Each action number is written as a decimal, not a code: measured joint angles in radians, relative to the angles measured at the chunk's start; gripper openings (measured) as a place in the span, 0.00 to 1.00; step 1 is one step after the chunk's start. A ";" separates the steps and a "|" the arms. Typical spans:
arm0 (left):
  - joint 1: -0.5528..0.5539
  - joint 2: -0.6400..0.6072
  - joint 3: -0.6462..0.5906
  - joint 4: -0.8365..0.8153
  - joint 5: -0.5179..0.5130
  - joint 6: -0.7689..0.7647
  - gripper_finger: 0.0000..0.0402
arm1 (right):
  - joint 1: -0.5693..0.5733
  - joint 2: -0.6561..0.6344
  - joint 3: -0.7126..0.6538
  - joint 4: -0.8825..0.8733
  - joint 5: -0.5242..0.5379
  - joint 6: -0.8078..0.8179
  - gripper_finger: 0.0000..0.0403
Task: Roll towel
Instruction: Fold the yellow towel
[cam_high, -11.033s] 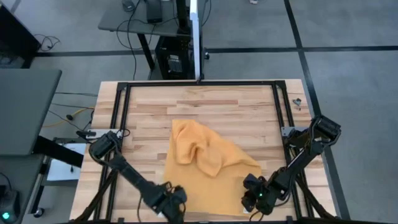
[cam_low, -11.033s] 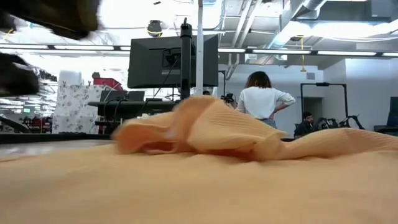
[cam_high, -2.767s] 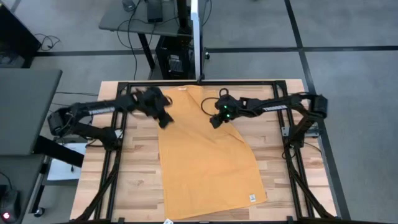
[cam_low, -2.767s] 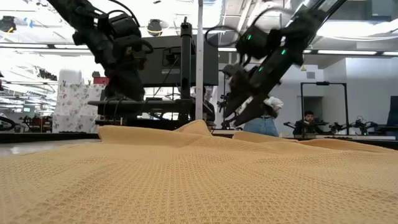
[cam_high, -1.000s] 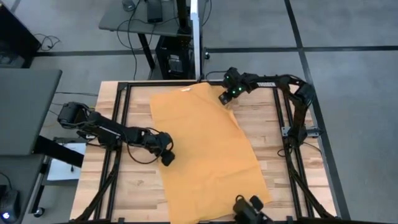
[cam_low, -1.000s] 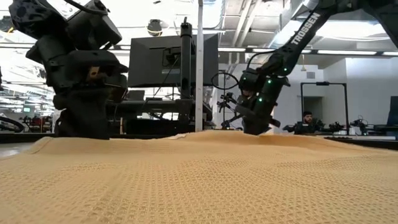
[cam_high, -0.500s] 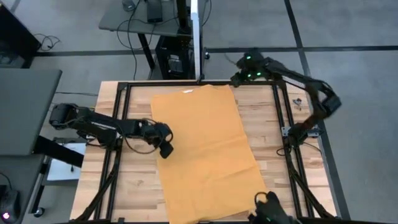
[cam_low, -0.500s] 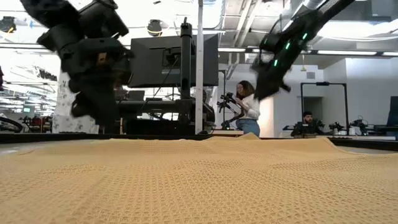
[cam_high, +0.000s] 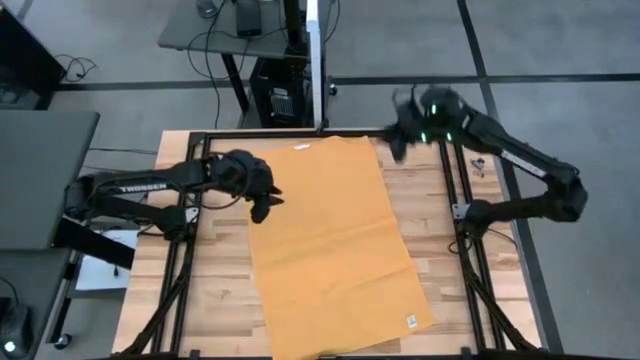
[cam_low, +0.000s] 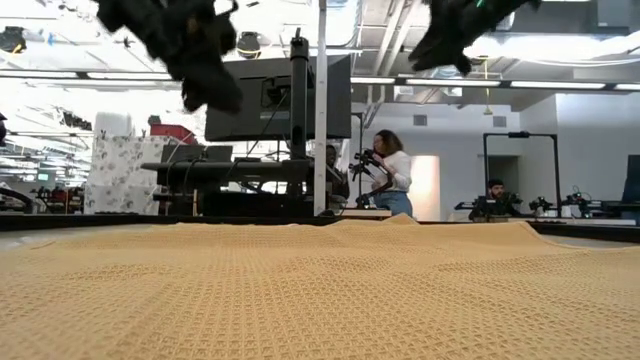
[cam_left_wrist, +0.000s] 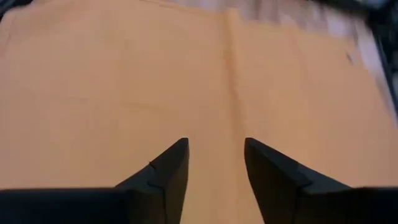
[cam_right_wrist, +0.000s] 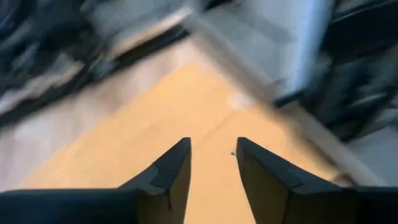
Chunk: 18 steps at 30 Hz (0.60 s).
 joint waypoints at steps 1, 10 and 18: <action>-0.026 0.009 0.042 -0.051 -0.021 0.031 0.41 | 0.071 -0.016 0.000 -0.052 0.006 0.030 0.38; -0.462 0.207 0.296 -0.321 -0.253 -0.096 0.54 | 0.886 -0.002 -0.004 -0.245 0.300 0.362 0.61; -0.845 0.611 0.537 -0.333 -0.342 -0.565 0.54 | 1.451 0.219 -0.090 -0.284 0.573 0.660 0.62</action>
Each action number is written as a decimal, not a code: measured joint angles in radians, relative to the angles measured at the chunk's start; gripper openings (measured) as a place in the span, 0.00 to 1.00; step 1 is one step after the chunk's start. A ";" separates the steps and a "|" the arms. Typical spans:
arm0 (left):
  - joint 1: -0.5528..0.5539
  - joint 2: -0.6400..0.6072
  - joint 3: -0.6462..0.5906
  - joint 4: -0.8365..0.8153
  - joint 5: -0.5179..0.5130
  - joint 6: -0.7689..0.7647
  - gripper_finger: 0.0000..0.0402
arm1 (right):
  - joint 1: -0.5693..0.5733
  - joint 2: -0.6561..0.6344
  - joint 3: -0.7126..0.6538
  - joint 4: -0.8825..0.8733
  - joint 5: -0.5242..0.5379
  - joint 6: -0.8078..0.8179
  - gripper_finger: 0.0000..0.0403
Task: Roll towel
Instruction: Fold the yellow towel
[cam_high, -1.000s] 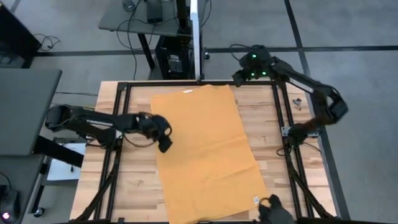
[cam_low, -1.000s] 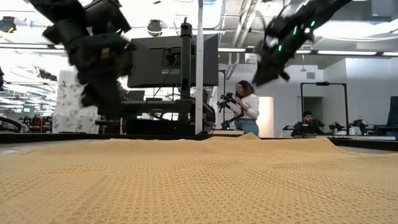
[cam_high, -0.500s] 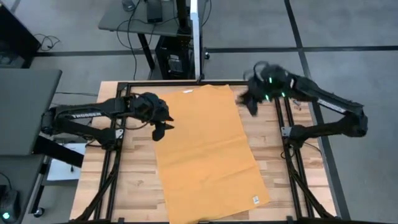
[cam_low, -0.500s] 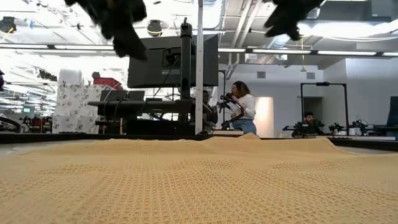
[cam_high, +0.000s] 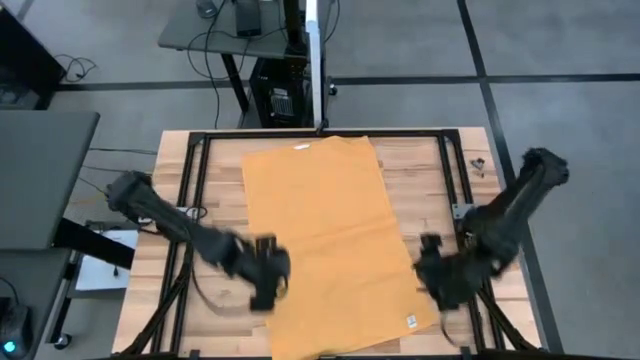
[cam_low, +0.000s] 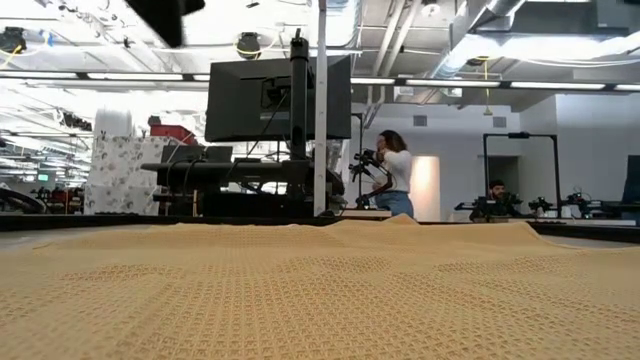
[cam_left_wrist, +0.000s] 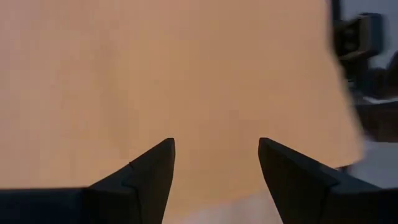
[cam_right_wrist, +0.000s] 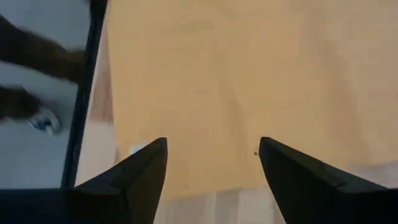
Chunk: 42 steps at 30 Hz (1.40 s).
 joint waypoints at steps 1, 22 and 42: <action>-0.035 0.060 0.048 -0.002 0.000 -0.046 0.54 | 0.044 0.037 -0.008 -0.001 0.005 0.032 0.62; -0.241 0.759 0.787 -0.292 0.039 -0.420 0.54 | 0.205 0.462 -0.027 0.252 0.001 0.257 0.62; -0.258 0.757 0.720 -0.293 0.059 -0.438 0.54 | 0.178 0.522 -0.024 0.321 0.008 0.018 0.62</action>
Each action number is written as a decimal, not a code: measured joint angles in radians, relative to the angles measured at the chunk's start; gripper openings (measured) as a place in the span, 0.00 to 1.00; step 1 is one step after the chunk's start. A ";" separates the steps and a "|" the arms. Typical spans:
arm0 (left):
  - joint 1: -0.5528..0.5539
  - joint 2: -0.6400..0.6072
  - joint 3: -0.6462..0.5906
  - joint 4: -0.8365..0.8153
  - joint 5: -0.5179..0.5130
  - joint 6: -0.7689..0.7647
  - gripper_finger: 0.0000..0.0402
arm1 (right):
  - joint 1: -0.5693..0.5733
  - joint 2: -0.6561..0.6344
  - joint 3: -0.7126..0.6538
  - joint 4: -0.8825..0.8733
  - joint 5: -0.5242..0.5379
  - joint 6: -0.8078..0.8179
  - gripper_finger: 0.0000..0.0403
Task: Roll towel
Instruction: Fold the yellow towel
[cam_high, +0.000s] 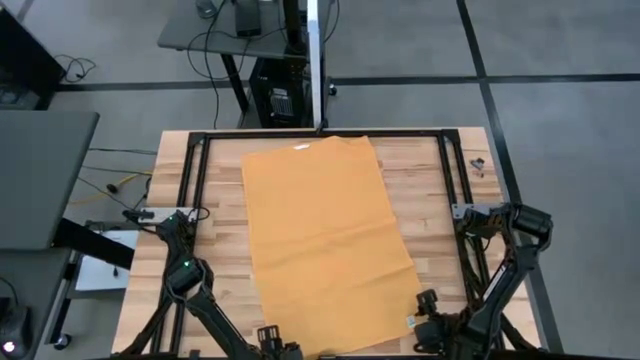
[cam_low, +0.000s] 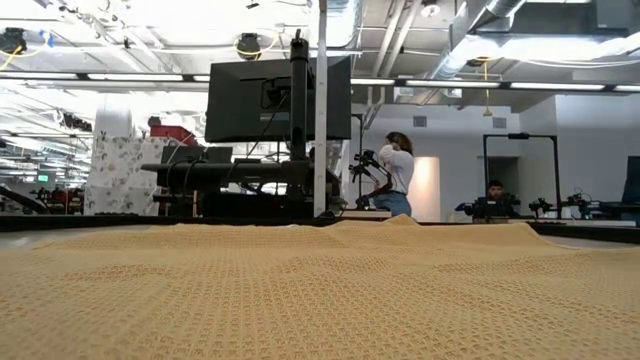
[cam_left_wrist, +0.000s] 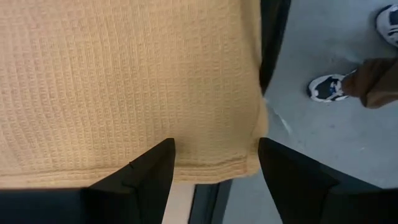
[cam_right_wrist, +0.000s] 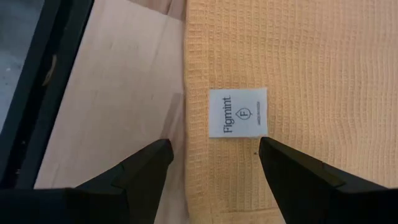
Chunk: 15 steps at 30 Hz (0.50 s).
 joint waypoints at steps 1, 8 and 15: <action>-0.001 0.000 0.004 0.002 0.001 0.001 0.54 | -0.004 0.000 0.000 0.000 -0.002 0.000 0.62; -0.006 -0.002 0.043 0.031 -0.017 0.009 0.54 | -0.006 0.001 0.000 0.000 -0.003 0.000 0.62; -0.007 -0.002 -0.038 0.103 -0.054 -0.065 0.54 | -0.010 0.002 0.000 0.000 0.000 0.015 0.62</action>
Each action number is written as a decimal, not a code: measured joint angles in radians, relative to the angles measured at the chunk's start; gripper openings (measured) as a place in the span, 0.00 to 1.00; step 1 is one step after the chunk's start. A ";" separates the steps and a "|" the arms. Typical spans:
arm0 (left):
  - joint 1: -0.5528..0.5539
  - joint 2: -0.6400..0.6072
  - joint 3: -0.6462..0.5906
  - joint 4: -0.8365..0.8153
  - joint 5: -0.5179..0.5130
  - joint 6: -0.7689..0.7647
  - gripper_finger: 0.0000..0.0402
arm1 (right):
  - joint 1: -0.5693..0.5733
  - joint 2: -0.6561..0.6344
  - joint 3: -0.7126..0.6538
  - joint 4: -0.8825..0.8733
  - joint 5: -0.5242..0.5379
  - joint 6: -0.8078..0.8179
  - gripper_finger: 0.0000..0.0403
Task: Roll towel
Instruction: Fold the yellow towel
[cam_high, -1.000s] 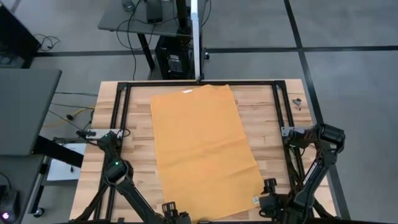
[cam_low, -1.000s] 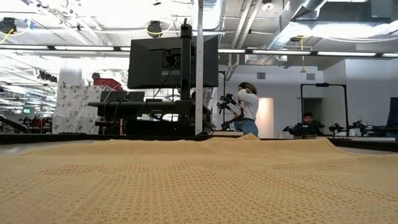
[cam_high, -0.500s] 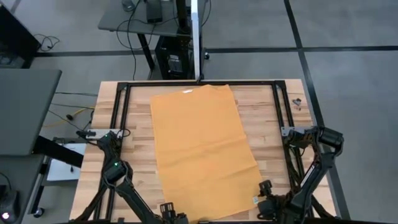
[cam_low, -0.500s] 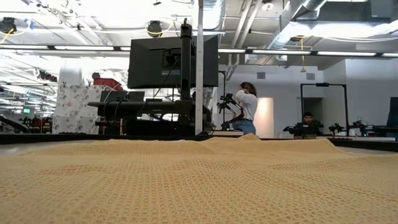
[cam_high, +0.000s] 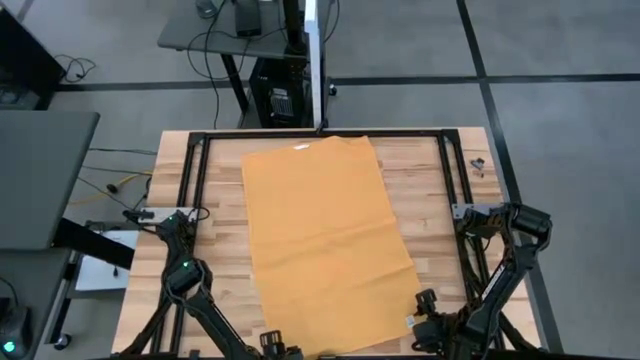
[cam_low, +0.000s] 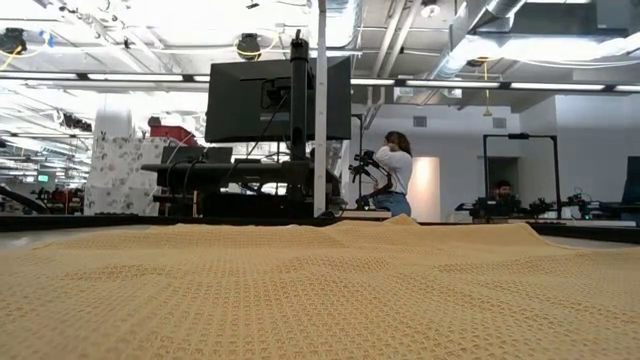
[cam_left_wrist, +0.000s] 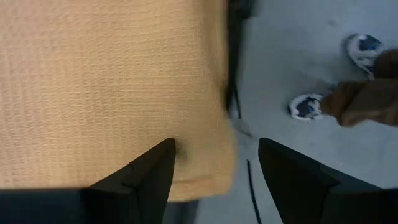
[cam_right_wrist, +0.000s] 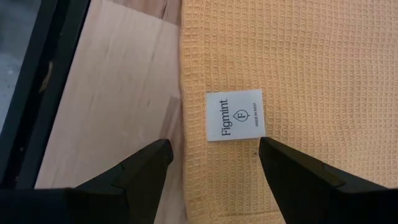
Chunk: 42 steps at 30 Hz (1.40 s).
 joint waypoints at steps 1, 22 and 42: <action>0.000 -0.003 -0.015 0.011 -0.003 -0.021 0.54 | 0.000 0.000 0.000 0.000 0.000 0.000 0.62; -0.013 -0.002 -0.033 -0.081 -0.011 -0.063 0.01 | 0.004 0.058 0.003 0.059 0.007 -0.038 0.23; -0.018 -0.190 -0.036 -0.201 -0.015 -0.142 0.00 | -0.031 -0.104 0.078 -0.132 -0.077 0.061 0.00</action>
